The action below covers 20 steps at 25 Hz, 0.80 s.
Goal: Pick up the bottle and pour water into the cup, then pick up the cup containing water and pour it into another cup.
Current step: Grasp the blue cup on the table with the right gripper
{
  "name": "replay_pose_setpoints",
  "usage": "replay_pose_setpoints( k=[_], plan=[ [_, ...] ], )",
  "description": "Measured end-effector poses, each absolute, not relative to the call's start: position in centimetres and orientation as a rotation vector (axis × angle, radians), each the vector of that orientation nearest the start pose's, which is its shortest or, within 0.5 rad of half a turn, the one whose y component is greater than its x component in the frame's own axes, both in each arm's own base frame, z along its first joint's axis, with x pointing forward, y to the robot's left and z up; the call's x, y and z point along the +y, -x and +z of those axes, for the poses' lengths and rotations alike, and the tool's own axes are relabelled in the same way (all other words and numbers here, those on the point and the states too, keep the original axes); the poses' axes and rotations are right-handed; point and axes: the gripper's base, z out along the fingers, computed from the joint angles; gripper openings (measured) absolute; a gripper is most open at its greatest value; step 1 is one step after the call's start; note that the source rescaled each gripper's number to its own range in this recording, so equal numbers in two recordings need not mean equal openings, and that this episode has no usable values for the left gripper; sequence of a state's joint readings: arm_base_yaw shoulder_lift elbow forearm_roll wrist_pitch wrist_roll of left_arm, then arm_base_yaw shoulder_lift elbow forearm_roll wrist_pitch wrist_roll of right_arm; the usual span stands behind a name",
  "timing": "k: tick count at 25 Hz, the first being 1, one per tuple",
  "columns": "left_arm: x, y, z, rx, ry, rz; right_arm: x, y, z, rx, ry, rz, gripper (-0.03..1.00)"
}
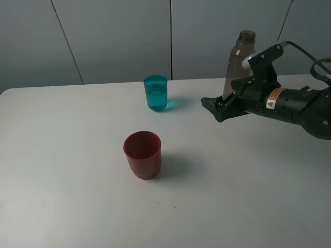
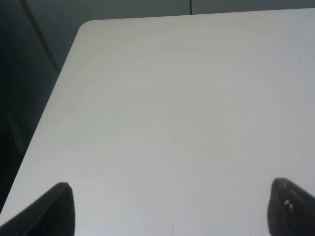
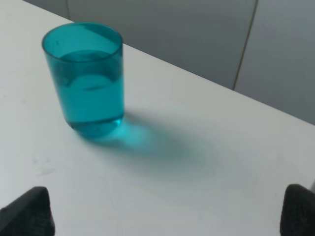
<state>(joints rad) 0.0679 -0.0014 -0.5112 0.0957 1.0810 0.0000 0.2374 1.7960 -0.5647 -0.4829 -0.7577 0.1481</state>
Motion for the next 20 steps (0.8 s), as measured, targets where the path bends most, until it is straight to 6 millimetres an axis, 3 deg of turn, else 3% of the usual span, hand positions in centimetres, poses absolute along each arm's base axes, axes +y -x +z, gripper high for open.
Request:
replay_pose_setpoints(
  k=[9,20],
  plan=[
    [0.7,0.8,27.9,2.050,0.076,0.157,12.6,-30.6,15.0,1.795,0.708,0.369,0.99],
    [0.7,0.8,27.9,2.050,0.076,0.157,18.6,-33.4,11.2,1.785,0.827,0.458,0.99]
  ],
)
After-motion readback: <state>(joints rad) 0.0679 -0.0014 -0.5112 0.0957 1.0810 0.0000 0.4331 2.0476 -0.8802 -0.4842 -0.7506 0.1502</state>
